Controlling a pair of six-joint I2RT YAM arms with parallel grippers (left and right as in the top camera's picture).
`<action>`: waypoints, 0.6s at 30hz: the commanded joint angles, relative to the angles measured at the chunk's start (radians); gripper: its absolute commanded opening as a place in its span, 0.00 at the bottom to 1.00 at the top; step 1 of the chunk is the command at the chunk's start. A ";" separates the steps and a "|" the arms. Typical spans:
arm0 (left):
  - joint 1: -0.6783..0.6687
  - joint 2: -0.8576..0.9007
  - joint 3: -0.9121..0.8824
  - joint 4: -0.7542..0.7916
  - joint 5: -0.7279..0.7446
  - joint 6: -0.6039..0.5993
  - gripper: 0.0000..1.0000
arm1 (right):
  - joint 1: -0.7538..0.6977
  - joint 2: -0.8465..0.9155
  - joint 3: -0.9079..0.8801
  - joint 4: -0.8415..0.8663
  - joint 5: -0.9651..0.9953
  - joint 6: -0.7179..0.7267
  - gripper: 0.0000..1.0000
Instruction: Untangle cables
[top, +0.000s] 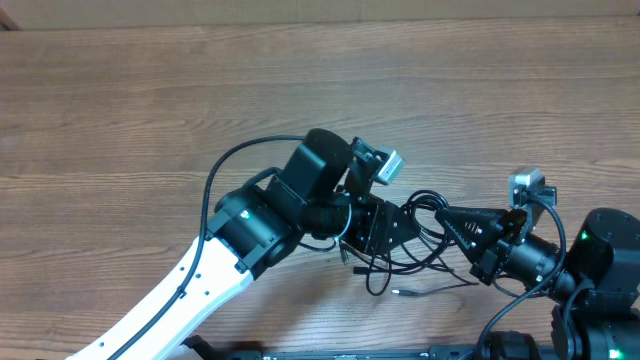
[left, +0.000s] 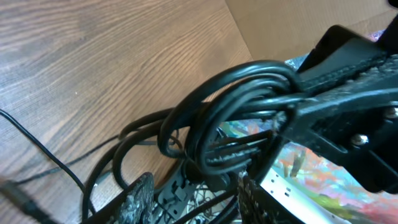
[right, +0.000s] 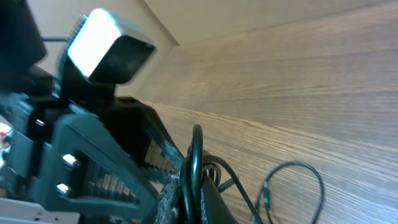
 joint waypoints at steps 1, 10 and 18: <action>-0.030 0.002 0.013 0.016 -0.103 -0.110 0.37 | 0.003 -0.008 0.009 0.032 -0.045 0.057 0.04; -0.035 0.002 0.013 0.055 -0.161 -0.180 0.19 | 0.003 -0.008 0.009 0.034 -0.151 0.056 0.04; -0.034 0.002 0.013 0.013 -0.172 -0.063 0.04 | 0.003 -0.008 0.009 -0.103 0.053 -0.009 0.21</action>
